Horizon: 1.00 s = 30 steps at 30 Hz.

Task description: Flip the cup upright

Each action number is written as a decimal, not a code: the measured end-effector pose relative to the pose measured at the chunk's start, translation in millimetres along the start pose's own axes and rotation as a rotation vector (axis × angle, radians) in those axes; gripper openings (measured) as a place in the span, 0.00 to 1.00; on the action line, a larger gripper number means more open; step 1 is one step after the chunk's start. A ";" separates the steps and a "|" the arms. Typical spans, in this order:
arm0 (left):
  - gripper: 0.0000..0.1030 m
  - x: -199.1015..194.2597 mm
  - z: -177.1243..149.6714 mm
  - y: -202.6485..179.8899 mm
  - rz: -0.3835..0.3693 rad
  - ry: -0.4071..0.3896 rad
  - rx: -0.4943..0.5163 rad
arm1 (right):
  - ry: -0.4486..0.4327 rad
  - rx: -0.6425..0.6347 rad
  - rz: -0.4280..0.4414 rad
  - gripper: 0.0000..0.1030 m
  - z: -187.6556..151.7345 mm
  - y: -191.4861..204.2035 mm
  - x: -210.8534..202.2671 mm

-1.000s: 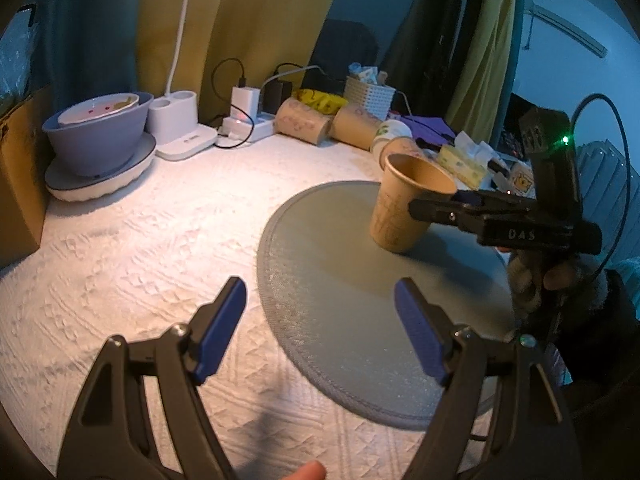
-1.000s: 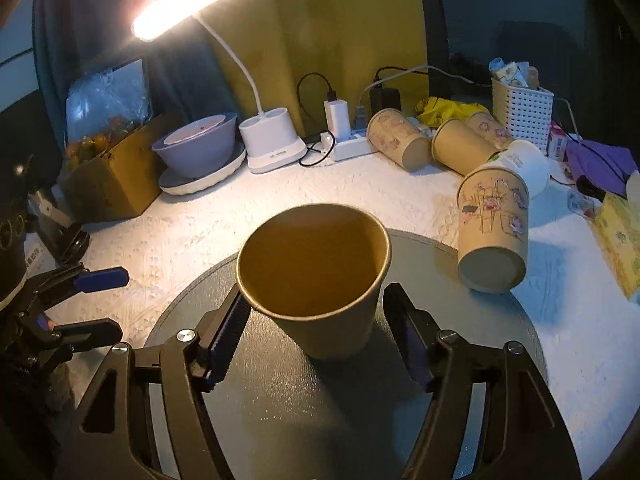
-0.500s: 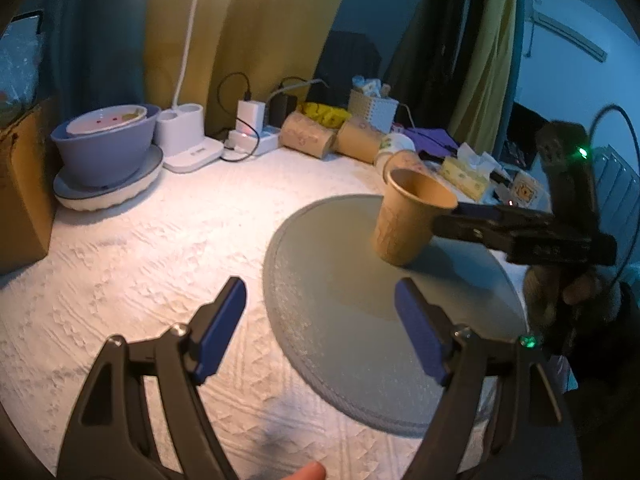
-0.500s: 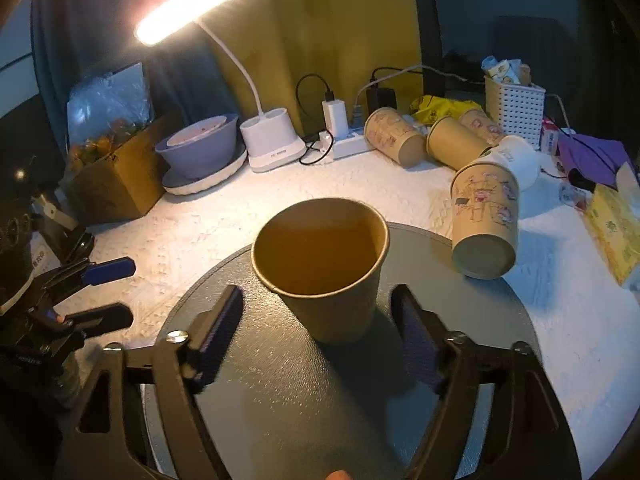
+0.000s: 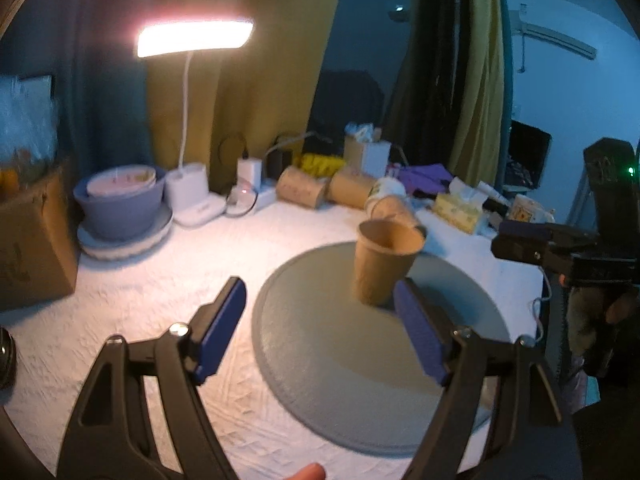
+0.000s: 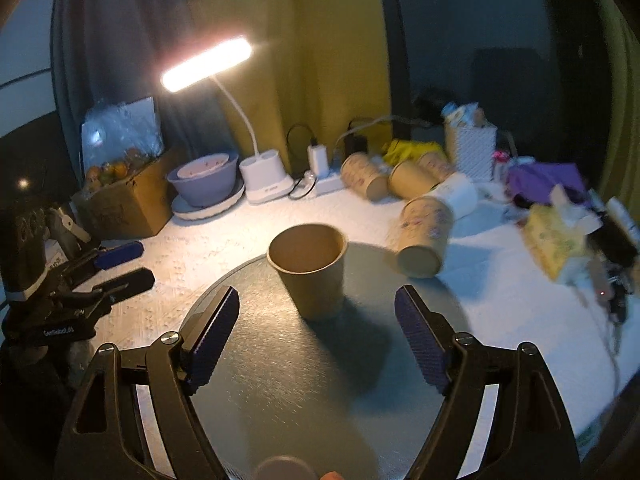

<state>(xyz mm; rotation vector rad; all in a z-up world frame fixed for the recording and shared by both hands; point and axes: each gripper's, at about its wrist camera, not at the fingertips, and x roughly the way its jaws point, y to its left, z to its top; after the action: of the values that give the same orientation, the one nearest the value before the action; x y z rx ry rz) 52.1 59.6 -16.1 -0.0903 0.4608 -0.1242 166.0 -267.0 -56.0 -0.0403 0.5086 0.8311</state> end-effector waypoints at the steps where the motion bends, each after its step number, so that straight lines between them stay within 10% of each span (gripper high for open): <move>1: 0.76 -2.0 2.9 -4.6 -0.021 -0.003 0.004 | -0.013 0.001 -0.011 0.81 -0.2 -1.7 -7.3; 12: 0.88 -26.1 36.3 -52.3 -0.138 -0.053 0.032 | -0.175 0.010 -0.094 0.81 6.3 -17.3 -88.5; 30: 0.90 -82.7 44.7 -111.0 -0.090 -0.236 0.103 | -0.311 -0.003 -0.131 0.81 -1.9 -26.4 -161.2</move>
<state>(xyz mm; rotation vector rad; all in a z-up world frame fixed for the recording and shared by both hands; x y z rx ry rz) -12.3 -35.9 72.7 -0.0239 0.2140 -0.2229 93.6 -397.6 10.2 0.0517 0.2091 0.6938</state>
